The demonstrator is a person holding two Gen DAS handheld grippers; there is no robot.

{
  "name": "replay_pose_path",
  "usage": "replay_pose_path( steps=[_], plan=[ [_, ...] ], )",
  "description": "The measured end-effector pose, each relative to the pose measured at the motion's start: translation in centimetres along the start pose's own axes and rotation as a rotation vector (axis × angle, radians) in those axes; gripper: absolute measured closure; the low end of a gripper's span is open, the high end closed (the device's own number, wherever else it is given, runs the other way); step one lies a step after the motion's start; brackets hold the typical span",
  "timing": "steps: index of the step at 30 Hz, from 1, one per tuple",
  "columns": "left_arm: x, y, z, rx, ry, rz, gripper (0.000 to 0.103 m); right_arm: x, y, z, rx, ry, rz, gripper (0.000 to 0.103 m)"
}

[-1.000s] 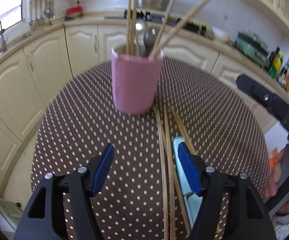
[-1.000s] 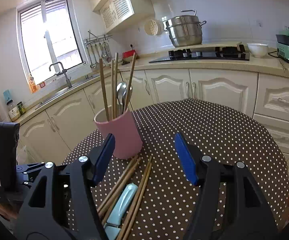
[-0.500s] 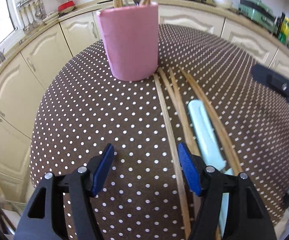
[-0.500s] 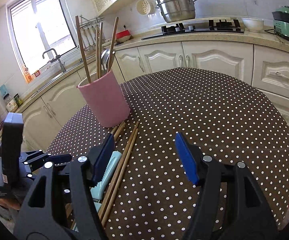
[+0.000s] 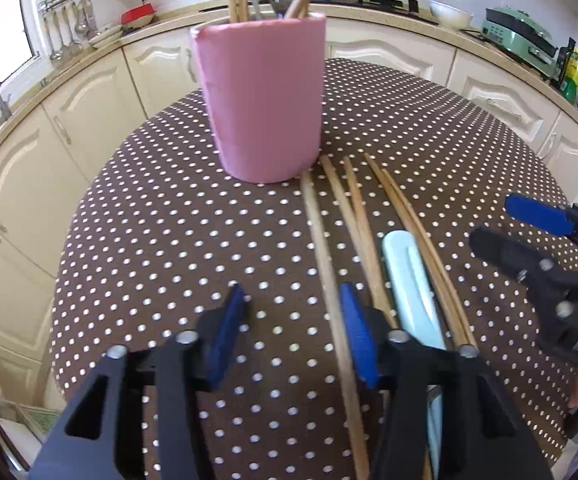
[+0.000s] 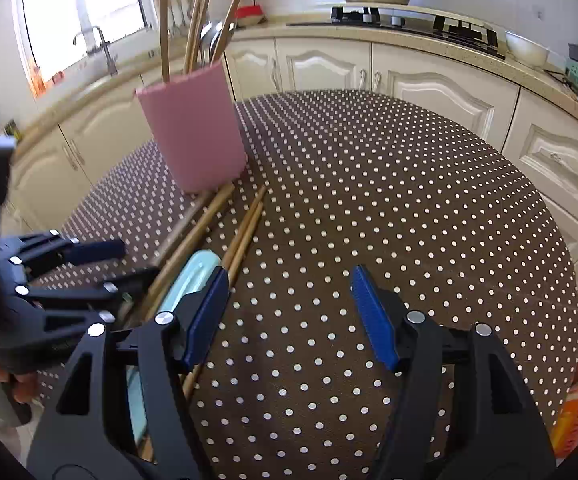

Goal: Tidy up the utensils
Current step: 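Grasp a wooden chopstick with the left gripper while the right gripper grasps another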

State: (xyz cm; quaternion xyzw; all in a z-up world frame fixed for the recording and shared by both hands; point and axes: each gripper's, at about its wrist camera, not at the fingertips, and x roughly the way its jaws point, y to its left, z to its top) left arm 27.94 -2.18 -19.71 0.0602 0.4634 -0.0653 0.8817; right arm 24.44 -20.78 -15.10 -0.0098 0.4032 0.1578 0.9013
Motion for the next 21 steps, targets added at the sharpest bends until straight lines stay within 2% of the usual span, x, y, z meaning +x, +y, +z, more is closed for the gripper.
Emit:
replay_pose_path(
  steps=[2, 4, 7, 11, 17, 19, 21],
  plan=[
    [0.0, 0.5, -0.2, -0.015, 0.001, 0.0, 0.071, 0.5, 0.5, 0.0, -0.023, 0.026, -0.024, 0.039],
    [-0.3, 1.1, -0.4, -0.039, 0.003, 0.009, 0.086, 1.0, 0.9, 0.0, -0.038, 0.043, -0.021, 0.039],
    [-0.3, 2.2, -0.7, -0.088, 0.011, -0.007, 0.093, 1.7, 1.5, -0.1, -0.057, 0.06, -0.042, 0.039],
    [-0.4, 3.2, -1.0, -0.119, 0.029, -0.024, 0.094, 2.2, 1.8, 0.3, -0.066, 0.077, -0.06, 0.039],
    [0.6, 2.7, 0.8, -0.068, 0.078, 0.004, 0.094, 3.6, 2.3, 1.1, -0.116, 0.164, -0.076, 0.037],
    [0.9, 2.3, 1.4, -0.064, 0.092, 0.006, 0.095, 3.6, 2.0, 1.6, -0.12, 0.195, -0.045, 0.048],
    [1.0, 2.1, 1.5, -0.052, 0.098, 0.011, 0.096, 3.6, 1.8, 1.8, -0.131, 0.219, -0.042, 0.076]
  ],
)
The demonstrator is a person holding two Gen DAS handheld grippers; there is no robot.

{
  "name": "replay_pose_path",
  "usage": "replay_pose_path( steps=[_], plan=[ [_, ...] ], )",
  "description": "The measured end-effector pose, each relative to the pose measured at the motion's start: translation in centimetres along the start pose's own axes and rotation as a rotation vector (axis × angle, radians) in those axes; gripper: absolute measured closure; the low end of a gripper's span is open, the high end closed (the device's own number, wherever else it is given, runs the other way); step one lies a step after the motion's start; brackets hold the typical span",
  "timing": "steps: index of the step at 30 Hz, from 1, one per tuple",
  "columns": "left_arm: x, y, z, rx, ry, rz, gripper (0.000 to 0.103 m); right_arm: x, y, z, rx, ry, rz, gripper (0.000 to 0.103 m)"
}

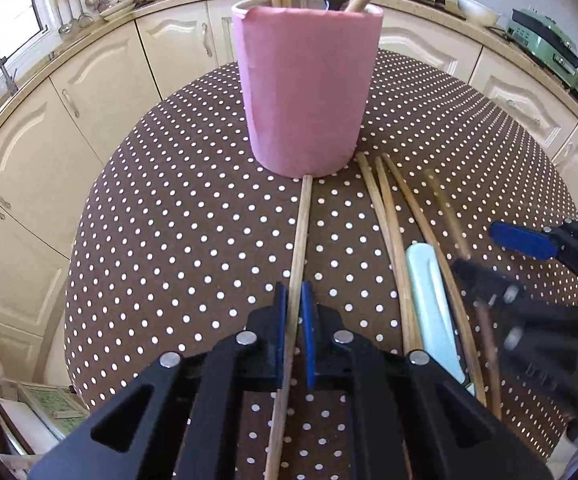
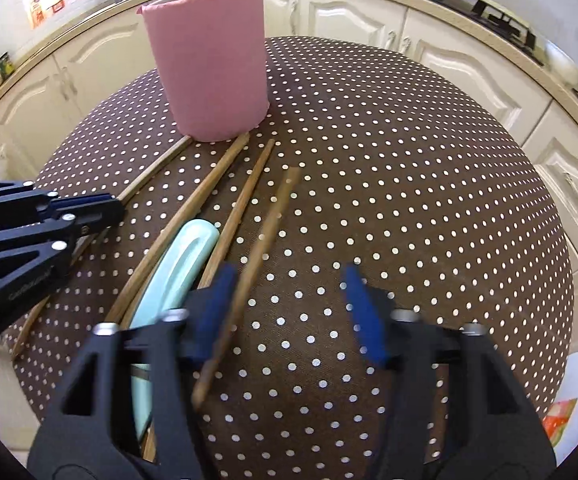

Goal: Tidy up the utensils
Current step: 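Grasp a wooden chopstick with the left gripper while the right gripper grasps another, then lift both chopsticks above the pink cup and drop them in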

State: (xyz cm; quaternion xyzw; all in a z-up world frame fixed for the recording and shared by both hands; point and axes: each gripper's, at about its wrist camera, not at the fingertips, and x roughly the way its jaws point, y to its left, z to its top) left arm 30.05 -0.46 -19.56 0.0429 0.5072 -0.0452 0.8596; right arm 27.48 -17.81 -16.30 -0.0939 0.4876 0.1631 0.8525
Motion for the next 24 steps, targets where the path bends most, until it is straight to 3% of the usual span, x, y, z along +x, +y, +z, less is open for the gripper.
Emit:
replay_pose_path(
  steps=[3, 10, 16, 24],
  plan=[
    [-0.2, 0.1, -0.3, -0.007, -0.012, -0.006, 0.097, -0.1, -0.5, 0.1, -0.005, 0.026, 0.018, 0.088],
    [-2.0, 0.7, -2.0, -0.036, -0.09, -0.053, 0.097, -1.0, -0.9, -0.7, 0.017, -0.007, 0.036, 0.097],
    [-5.6, 1.8, -3.2, -0.071, -0.239, -0.092, 0.097, -4.2, -0.4, -1.9, 0.004, -0.141, 0.02, 0.097],
    [-11.1, 1.5, -3.6, -0.086, -0.503, -0.117, 0.097, -9.9, 0.1, -2.5, 0.011, -0.423, 0.041, 0.097]
  ],
)
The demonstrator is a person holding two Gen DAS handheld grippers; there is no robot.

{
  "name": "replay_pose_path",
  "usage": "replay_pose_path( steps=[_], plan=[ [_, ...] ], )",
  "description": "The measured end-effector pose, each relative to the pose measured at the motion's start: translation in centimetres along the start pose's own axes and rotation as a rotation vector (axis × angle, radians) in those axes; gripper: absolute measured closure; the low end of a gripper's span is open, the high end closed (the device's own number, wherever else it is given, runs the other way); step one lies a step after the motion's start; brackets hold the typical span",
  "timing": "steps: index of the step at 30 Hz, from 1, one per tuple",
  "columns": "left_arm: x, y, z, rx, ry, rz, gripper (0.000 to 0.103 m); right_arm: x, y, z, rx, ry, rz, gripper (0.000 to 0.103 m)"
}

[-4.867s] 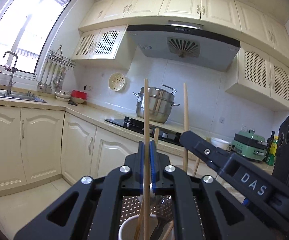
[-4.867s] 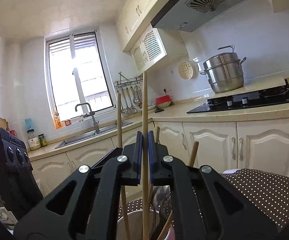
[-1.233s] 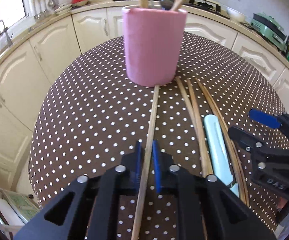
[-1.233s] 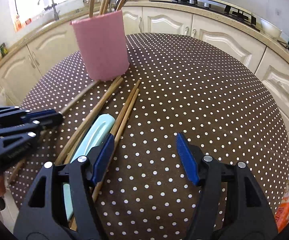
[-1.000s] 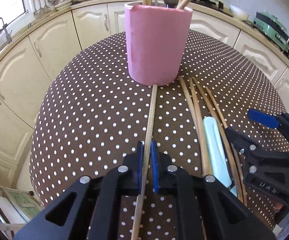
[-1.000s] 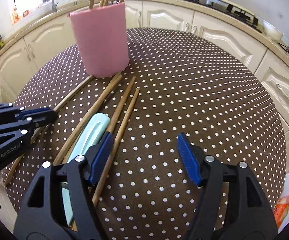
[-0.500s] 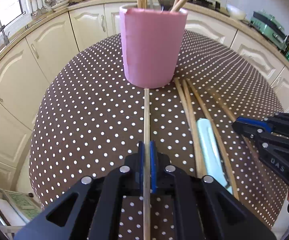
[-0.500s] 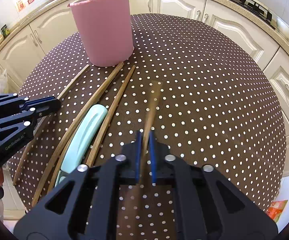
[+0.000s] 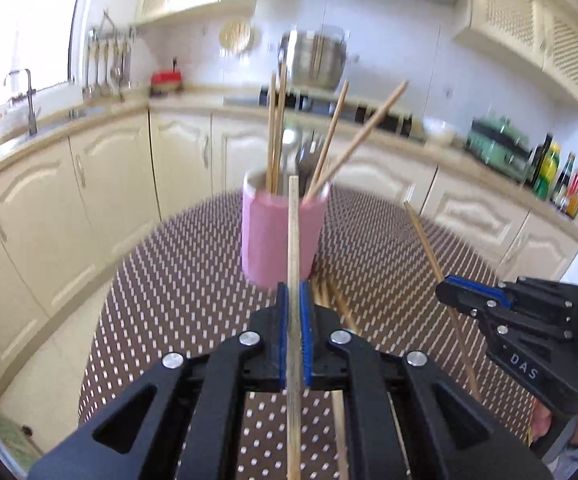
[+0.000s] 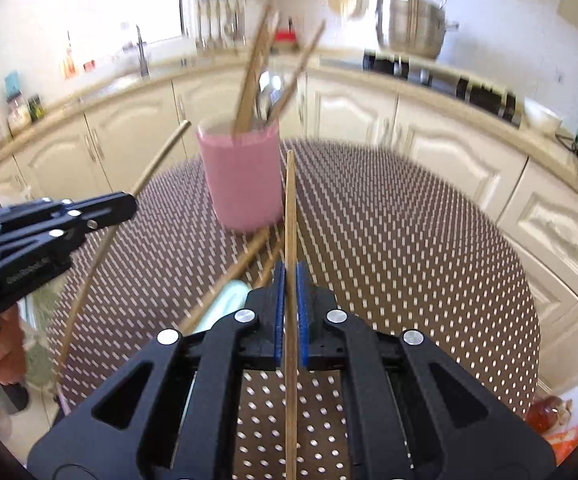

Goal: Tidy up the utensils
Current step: 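Lift both chopsticks above the pink cup and drop them in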

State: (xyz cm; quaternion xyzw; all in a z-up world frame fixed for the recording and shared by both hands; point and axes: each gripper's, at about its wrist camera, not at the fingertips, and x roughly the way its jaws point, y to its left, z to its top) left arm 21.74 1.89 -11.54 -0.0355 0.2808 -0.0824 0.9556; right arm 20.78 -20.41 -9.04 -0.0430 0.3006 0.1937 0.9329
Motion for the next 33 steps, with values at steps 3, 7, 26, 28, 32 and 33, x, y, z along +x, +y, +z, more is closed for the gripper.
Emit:
replay_pose_path(
  steps=[3, 7, 26, 28, 32, 33],
  plan=[
    [-1.2, -0.7, 0.9, -0.003, -0.079, -0.013, 0.097, -1.7, 0.0, 1.1, 0.018, -0.113, 0.023, 0.097],
    [-2.7, -1.6, 2.3, 0.009, -0.192, -0.018, 0.097, -3.8, 0.1, 2.8, 0.044, -0.247, 0.067, 0.097],
    [-1.8, 1.0, 10.6, -0.155, -0.592, -0.142, 0.097, -2.2, 0.4, 12.3, 0.153, -0.65, 0.258, 0.097],
    [-1.3, 1.6, 11.1, -0.182, -0.627, -0.137, 0.097, -1.4, 0.4, 13.1, 0.16, -0.666, 0.268, 0.097],
    [0.1, 2.1, 12.1, -0.201, -0.675, -0.132, 0.097, 0.3, 0.7, 14.1, 0.151, -0.694, 0.273, 0.097],
    [0.6, 2.2, 12.3, -0.206, -0.688, -0.125, 0.097, 0.8, 0.7, 14.3, 0.15, -0.698, 0.273, 0.097]
  ],
)
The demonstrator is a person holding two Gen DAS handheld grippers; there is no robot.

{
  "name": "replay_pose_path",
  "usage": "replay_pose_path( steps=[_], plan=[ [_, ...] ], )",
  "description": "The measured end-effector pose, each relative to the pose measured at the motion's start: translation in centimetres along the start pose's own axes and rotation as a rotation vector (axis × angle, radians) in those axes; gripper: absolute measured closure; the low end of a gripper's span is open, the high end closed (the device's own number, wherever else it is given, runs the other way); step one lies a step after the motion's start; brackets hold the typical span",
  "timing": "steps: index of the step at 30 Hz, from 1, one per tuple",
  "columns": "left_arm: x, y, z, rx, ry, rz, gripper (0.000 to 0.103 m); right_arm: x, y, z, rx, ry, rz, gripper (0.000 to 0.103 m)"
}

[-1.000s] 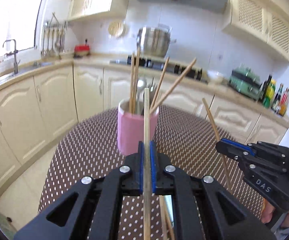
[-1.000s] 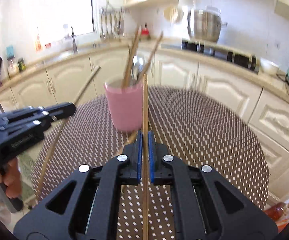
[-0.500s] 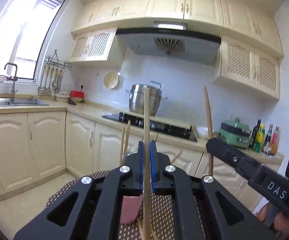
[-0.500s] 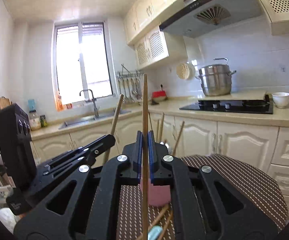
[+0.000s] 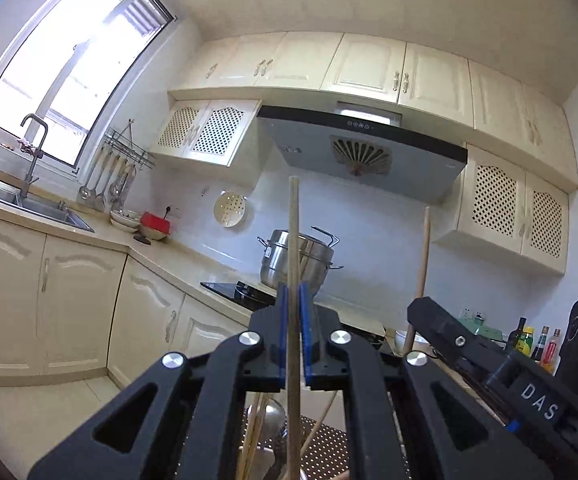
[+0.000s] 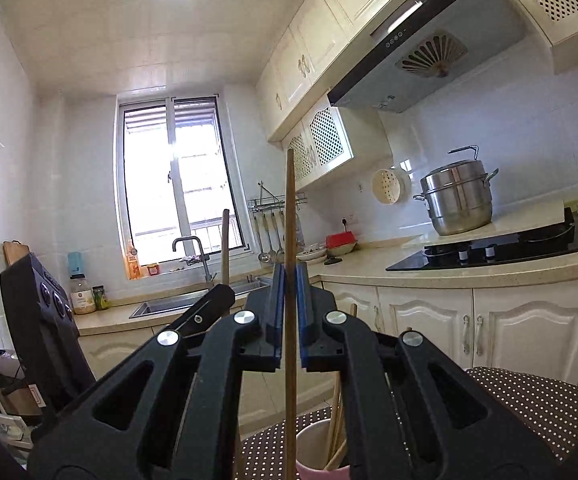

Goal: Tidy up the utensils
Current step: 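Lift both chopsticks above the pink cup and drop them in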

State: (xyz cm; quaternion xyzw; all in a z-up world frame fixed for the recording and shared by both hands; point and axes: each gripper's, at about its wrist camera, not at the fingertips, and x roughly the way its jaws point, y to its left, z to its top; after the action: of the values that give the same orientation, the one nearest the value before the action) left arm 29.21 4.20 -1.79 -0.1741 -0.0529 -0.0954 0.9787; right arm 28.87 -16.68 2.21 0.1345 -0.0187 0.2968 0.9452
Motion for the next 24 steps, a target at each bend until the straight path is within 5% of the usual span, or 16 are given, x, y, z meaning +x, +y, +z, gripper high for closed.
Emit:
replay_pose_path(
  steps=[11, 21, 23, 24],
  plan=[
    [4.0, 0.5, -1.9, 0.032, -0.087, 0.04, 0.097, 2.4, -1.8, -2.1, -0.009, -0.028, -0.052, 0.097],
    [5.7, 1.2, -4.0, 0.062, 0.0, 0.073, 0.096, 3.2, -2.3, -3.4, -0.017, -0.009, -0.062, 0.097],
    [5.7, 1.3, -4.0, 0.071, 0.028, 0.083, 0.091, 3.4, -2.2, -3.6, -0.023, -0.003, -0.067, 0.097],
    [5.6, 1.4, -3.9, 0.076, 0.036, 0.092, 0.073, 3.5, -2.2, -3.6, -0.023, -0.001, -0.068, 0.097]
  ],
)
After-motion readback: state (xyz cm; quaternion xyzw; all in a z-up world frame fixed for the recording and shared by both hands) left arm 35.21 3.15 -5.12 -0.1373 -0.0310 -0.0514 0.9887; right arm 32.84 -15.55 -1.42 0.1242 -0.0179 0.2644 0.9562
